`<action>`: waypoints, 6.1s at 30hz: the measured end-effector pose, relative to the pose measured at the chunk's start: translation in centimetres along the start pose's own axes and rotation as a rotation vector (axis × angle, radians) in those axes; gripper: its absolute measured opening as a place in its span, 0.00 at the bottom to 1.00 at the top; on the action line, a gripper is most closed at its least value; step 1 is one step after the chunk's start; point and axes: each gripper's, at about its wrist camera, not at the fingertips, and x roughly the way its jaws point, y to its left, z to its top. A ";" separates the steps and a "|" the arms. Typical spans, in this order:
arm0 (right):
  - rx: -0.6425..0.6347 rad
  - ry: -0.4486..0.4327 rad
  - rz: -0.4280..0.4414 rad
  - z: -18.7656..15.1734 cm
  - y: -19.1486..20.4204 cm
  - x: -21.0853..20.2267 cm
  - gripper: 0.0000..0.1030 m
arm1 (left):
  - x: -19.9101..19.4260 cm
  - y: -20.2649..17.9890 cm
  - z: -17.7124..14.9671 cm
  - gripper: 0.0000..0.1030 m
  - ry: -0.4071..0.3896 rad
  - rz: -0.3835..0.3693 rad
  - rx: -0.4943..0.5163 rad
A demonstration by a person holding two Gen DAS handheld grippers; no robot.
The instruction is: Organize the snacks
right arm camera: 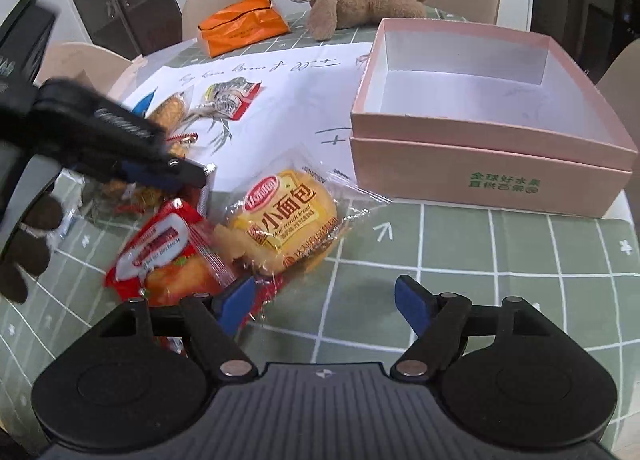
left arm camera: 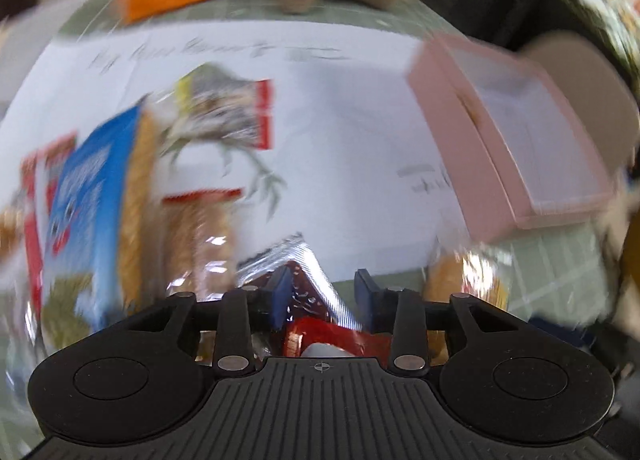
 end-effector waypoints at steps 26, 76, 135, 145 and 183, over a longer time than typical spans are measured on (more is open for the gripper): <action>-0.086 0.004 -0.101 -1.7 2.4 0.0 0.94 | 0.2 0.4 -3.1 0.50 -0.042 0.095 0.077; -0.530 0.191 0.034 11.0 -16.5 1.1 0.44 | 2.9 -2.7 1.2 0.58 -0.141 0.261 -0.161; -1.192 0.294 1.022 17.2 -5.2 2.6 0.65 | -6.7 -17.1 -13.4 0.21 -0.227 0.626 -1.049; -1.436 0.309 1.026 5.0 -3.7 -0.6 0.72 | -5.8 -13.8 -12.7 0.22 -0.198 0.600 -1.036; -1.507 0.209 0.936 9.2 -6.5 5.7 1.00 | -2.6 -17.8 -11.7 0.30 -0.017 0.612 -0.830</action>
